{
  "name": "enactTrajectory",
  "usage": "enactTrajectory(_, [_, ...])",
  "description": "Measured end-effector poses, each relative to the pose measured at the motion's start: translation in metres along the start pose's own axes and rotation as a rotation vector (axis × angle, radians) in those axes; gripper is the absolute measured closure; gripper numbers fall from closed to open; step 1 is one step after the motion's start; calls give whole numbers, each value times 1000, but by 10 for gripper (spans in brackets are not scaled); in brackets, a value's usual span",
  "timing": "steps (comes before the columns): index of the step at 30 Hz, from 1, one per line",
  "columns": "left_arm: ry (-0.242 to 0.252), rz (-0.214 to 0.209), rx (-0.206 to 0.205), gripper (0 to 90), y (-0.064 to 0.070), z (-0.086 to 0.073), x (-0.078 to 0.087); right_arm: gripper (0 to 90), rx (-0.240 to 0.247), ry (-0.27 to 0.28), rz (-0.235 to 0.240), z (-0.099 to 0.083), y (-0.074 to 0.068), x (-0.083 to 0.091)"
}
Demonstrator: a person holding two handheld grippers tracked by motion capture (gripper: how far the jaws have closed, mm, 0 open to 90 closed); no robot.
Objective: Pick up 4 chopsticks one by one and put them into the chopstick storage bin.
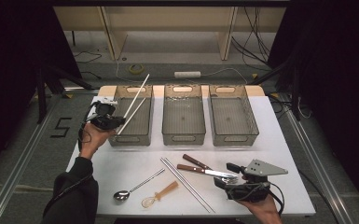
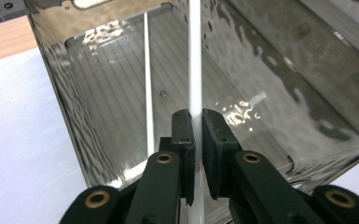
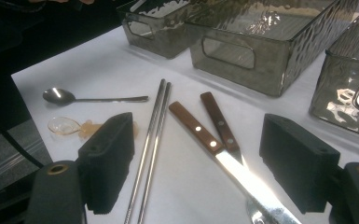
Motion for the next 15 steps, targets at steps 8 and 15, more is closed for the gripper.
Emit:
enactTrajectory(8, [-15,6,1,832,-2,-3,-2,274,3,-1,7,0,-2,0])
enactTrajectory(15, [-51,26,-10,831,-4,-12,-8,274,6,-5,12,0,-3,0])
Point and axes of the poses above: each handheld gripper's, and its own axes: x roughly backward along the jaws, z roughly out of its top, y roughly to its right, the point moved 8 cm from there along -x, roughly forward along the jaws, and after that the axes turned 7 degrees about y, right-handed, at the moved point
